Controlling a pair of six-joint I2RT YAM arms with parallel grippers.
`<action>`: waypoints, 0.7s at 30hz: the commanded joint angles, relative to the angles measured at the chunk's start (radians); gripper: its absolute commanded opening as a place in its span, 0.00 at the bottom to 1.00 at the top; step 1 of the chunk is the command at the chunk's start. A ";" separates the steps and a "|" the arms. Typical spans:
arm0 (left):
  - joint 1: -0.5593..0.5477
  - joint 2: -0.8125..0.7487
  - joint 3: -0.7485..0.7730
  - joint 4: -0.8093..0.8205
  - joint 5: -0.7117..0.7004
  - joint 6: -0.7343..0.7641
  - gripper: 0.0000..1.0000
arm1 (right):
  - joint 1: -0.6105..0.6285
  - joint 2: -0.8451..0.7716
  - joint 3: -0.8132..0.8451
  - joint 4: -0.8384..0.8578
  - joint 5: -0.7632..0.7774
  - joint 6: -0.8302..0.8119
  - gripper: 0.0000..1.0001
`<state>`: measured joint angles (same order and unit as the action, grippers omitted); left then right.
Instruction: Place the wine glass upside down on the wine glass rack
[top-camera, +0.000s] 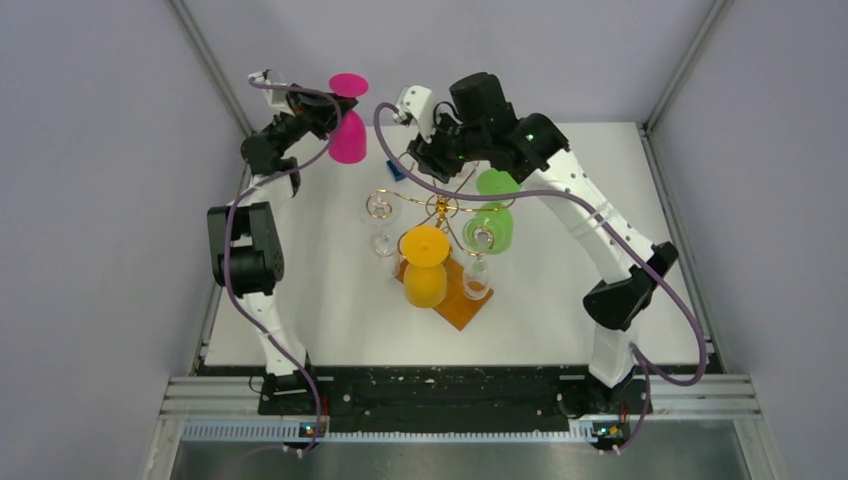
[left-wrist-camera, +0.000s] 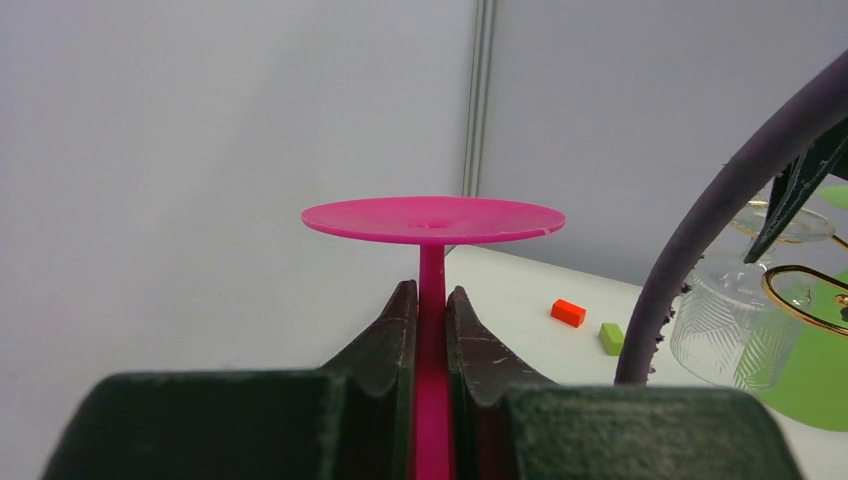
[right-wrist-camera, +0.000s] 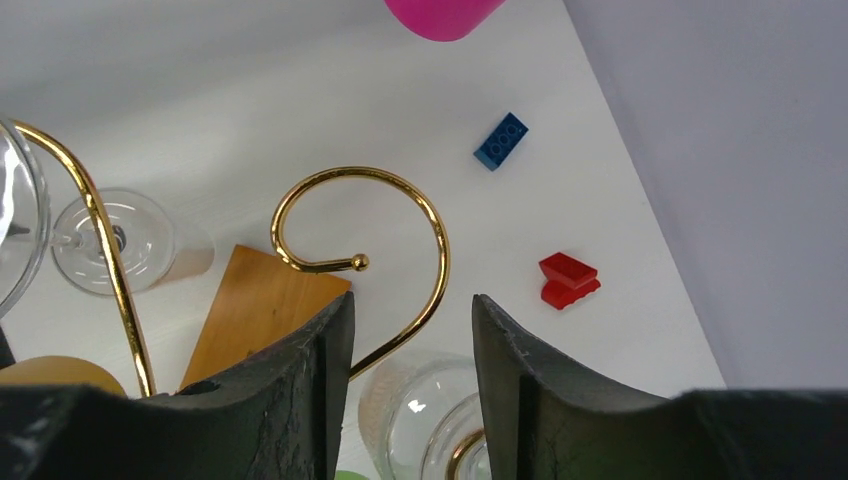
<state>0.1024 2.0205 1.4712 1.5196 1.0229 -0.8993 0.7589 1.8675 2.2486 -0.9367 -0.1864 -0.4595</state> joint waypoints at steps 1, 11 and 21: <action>-0.005 0.000 0.008 0.100 -0.019 -0.013 0.00 | 0.011 -0.066 -0.020 -0.016 -0.035 0.021 0.46; -0.007 -0.014 -0.004 0.100 -0.017 -0.015 0.00 | 0.011 -0.131 -0.054 0.093 -0.053 0.042 0.51; -0.004 -0.078 -0.032 0.100 -0.055 -0.057 0.00 | 0.011 -0.302 -0.229 0.332 0.012 0.069 0.57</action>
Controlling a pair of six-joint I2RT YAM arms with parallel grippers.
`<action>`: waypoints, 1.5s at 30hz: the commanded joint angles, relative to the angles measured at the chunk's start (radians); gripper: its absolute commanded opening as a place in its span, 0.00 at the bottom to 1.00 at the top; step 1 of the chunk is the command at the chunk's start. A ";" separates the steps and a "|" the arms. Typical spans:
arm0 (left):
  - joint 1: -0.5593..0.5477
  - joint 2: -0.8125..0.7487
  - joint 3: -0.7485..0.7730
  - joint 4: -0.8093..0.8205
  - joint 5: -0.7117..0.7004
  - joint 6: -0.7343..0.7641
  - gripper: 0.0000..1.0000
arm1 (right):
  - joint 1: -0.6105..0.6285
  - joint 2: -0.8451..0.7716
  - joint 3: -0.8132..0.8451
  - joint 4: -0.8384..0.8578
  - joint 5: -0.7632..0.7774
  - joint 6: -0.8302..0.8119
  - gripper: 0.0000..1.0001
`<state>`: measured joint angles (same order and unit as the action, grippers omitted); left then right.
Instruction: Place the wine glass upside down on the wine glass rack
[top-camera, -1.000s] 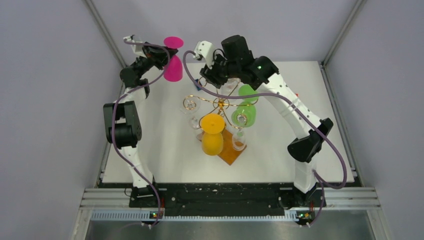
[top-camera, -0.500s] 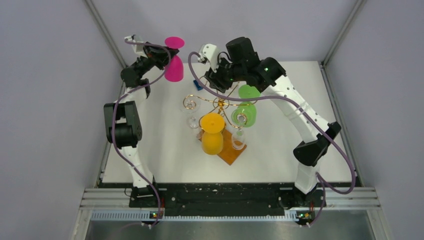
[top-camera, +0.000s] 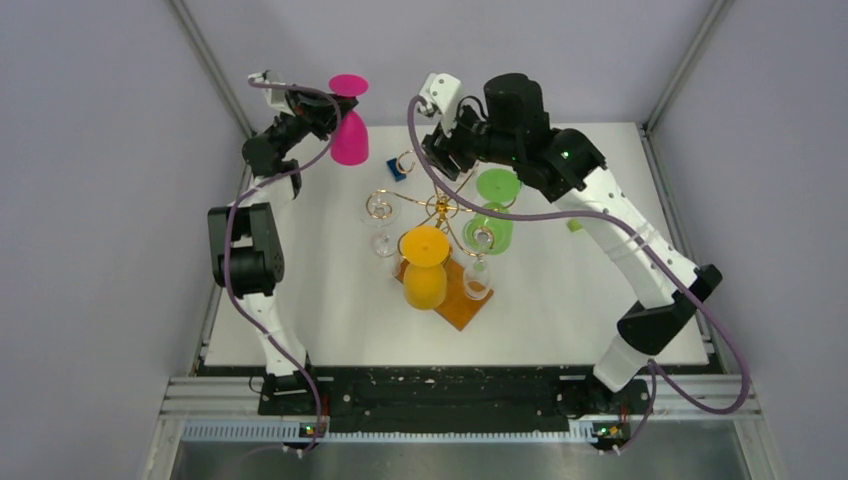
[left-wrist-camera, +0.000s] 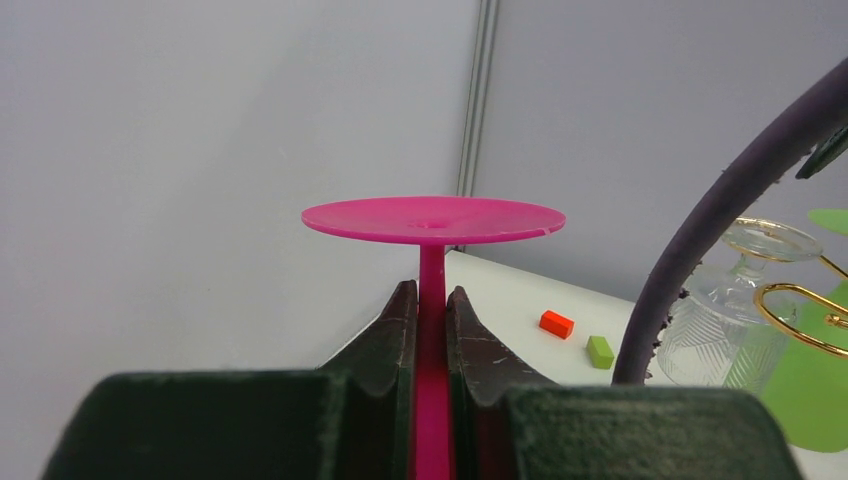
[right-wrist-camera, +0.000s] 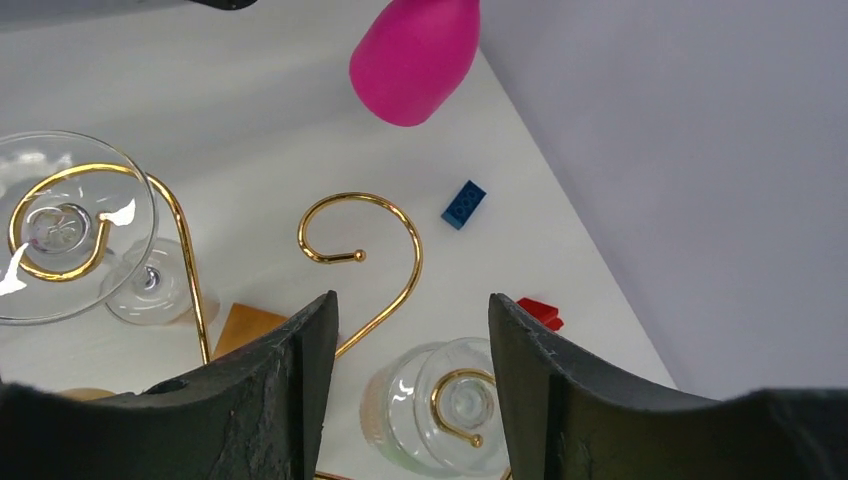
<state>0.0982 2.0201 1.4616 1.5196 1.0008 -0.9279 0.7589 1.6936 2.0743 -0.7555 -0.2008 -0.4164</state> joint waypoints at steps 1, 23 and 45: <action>-0.001 -0.094 -0.041 0.100 -0.031 -0.025 0.00 | 0.011 -0.155 -0.080 0.165 0.029 0.030 0.57; -0.082 -0.416 -0.487 0.100 0.176 0.169 0.00 | 0.012 -0.523 -0.361 0.162 0.198 0.108 0.57; -0.156 -0.489 -0.571 0.100 0.231 0.214 0.00 | 0.011 -0.544 -0.402 0.161 0.211 0.102 0.57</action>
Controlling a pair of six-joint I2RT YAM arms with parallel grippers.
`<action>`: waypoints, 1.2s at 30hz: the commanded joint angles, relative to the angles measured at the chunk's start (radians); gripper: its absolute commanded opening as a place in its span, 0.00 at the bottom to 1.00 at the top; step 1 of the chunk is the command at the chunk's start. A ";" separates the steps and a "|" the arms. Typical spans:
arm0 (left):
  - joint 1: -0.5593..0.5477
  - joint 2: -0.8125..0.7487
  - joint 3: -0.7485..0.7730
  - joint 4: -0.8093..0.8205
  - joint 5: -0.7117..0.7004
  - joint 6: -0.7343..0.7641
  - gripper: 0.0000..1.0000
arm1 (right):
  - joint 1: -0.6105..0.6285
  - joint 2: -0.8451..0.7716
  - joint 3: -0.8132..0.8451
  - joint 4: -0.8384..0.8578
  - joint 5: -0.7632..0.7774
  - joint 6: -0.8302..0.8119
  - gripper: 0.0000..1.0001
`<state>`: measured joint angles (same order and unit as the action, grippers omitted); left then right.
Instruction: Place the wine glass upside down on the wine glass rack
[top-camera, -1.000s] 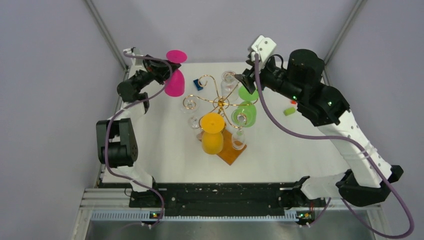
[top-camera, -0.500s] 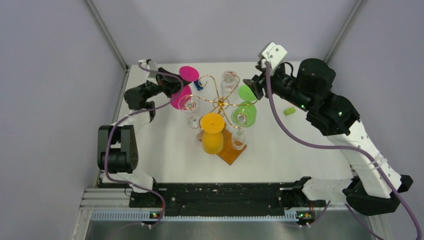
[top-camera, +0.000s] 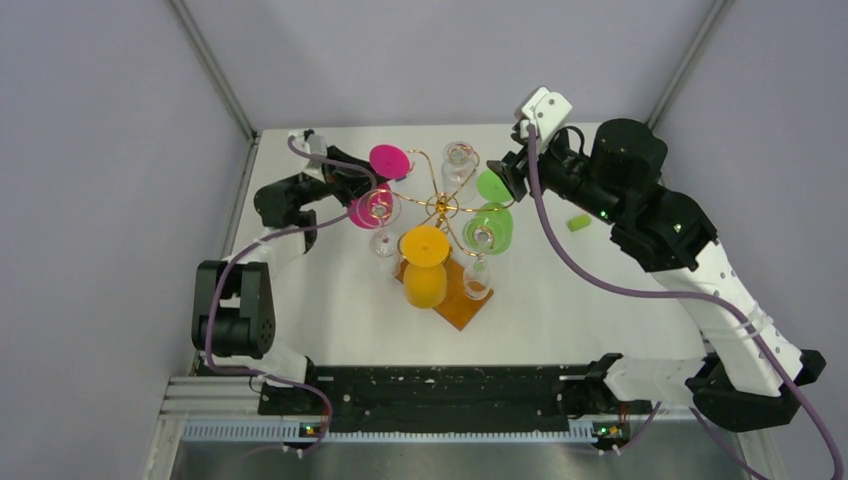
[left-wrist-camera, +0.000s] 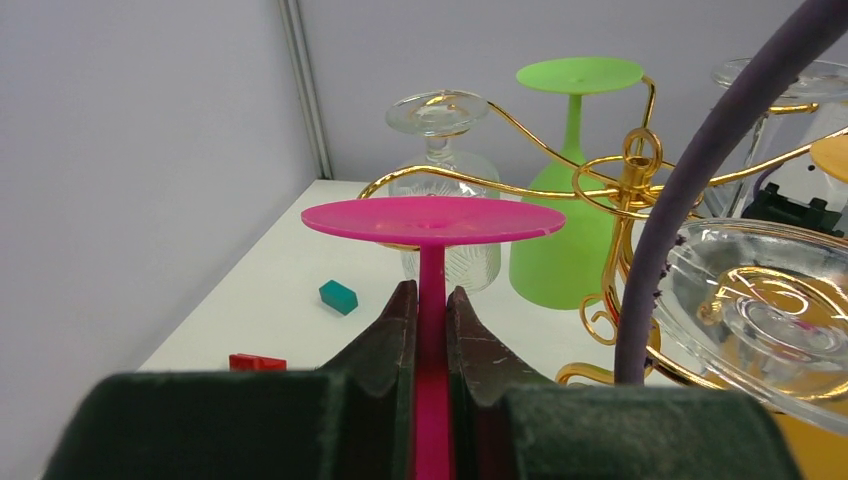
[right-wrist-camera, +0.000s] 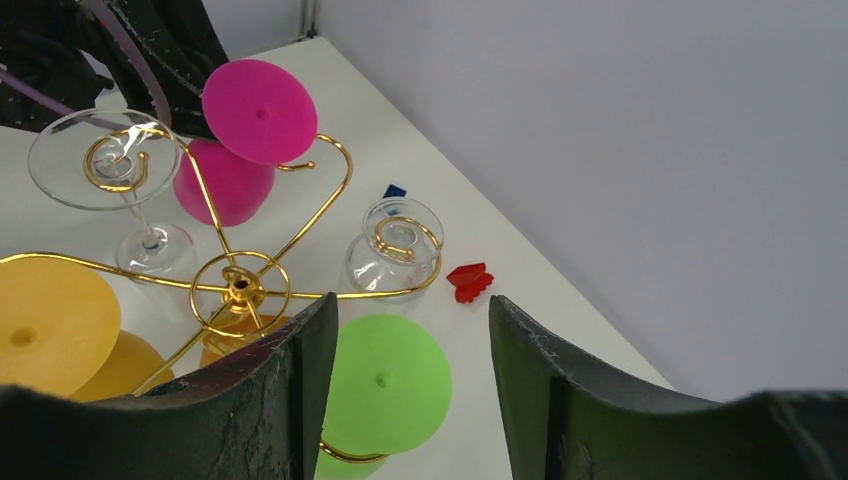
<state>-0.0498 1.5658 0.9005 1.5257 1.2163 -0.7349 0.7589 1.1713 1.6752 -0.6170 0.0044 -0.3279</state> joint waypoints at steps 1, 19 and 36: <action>-0.008 -0.032 -0.010 0.094 0.017 0.021 0.00 | 0.011 -0.021 -0.004 0.023 0.005 0.013 0.57; -0.041 0.046 0.033 0.092 0.016 0.009 0.00 | 0.011 -0.021 -0.017 0.022 0.001 0.012 0.57; -0.089 0.092 0.084 0.092 0.021 -0.001 0.00 | 0.011 -0.030 -0.034 0.023 0.001 0.003 0.57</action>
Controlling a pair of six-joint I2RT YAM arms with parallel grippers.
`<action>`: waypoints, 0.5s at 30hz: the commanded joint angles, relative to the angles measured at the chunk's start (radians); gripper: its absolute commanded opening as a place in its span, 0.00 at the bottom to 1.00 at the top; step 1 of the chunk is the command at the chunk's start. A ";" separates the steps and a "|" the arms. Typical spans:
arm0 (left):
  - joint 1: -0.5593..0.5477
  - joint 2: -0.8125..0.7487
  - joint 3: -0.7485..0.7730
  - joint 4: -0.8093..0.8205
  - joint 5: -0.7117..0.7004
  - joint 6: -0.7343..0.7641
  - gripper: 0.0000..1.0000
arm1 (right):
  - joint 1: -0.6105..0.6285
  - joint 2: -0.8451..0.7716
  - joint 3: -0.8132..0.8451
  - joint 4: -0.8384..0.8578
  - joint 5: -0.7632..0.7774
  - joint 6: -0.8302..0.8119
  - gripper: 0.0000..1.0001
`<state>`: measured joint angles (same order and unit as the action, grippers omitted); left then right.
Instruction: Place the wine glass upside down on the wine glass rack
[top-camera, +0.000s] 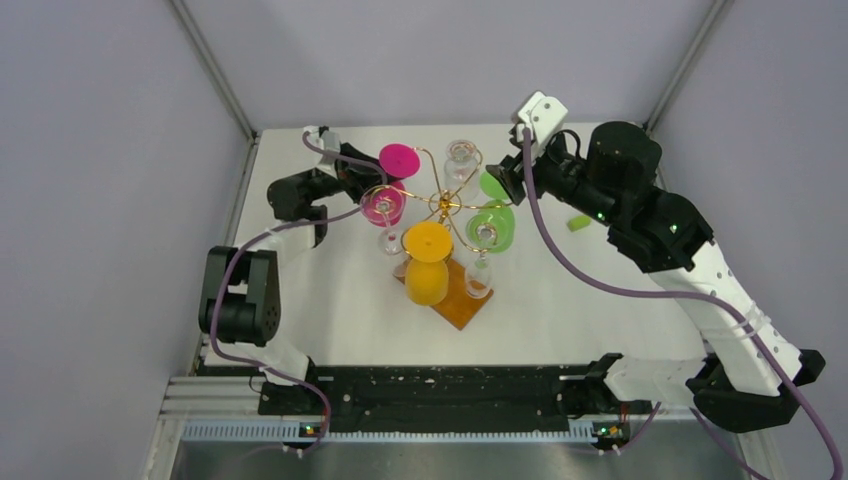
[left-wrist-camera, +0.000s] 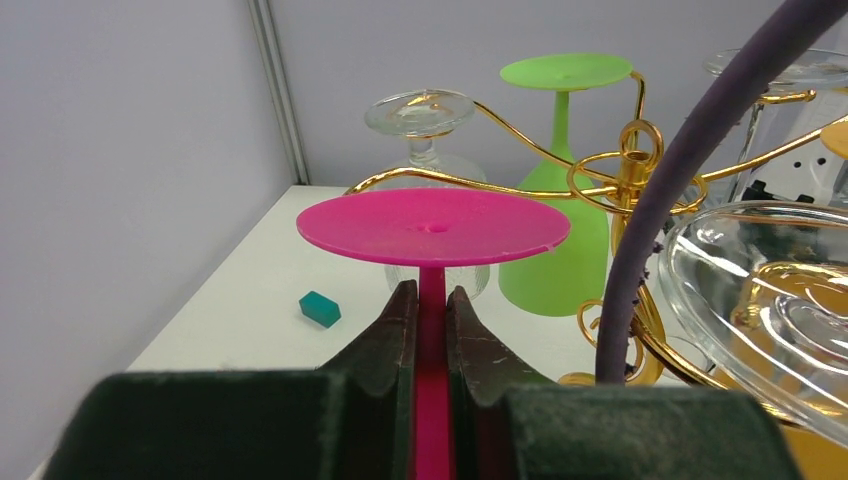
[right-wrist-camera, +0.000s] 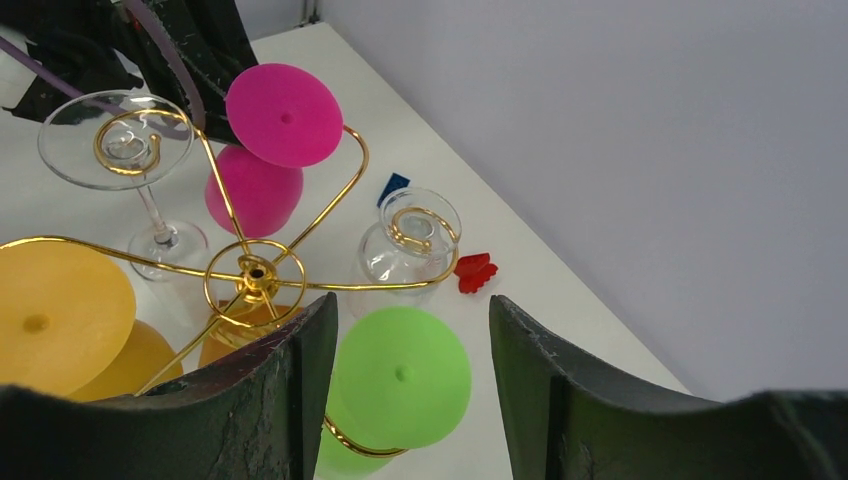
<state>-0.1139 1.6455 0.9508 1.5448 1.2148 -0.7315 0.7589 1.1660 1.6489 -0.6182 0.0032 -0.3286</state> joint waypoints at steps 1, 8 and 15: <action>-0.028 0.012 0.033 0.073 0.024 -0.005 0.00 | 0.010 -0.025 -0.009 0.023 0.002 0.004 0.57; -0.040 -0.008 0.012 0.074 0.038 0.003 0.00 | 0.011 -0.024 -0.016 0.023 0.002 0.002 0.57; -0.041 -0.014 -0.009 0.074 0.044 0.013 0.00 | 0.011 -0.019 -0.026 0.025 -0.022 0.006 0.57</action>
<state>-0.1390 1.6478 0.9516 1.5448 1.2247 -0.7311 0.7593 1.1633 1.6283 -0.6170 0.0021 -0.3286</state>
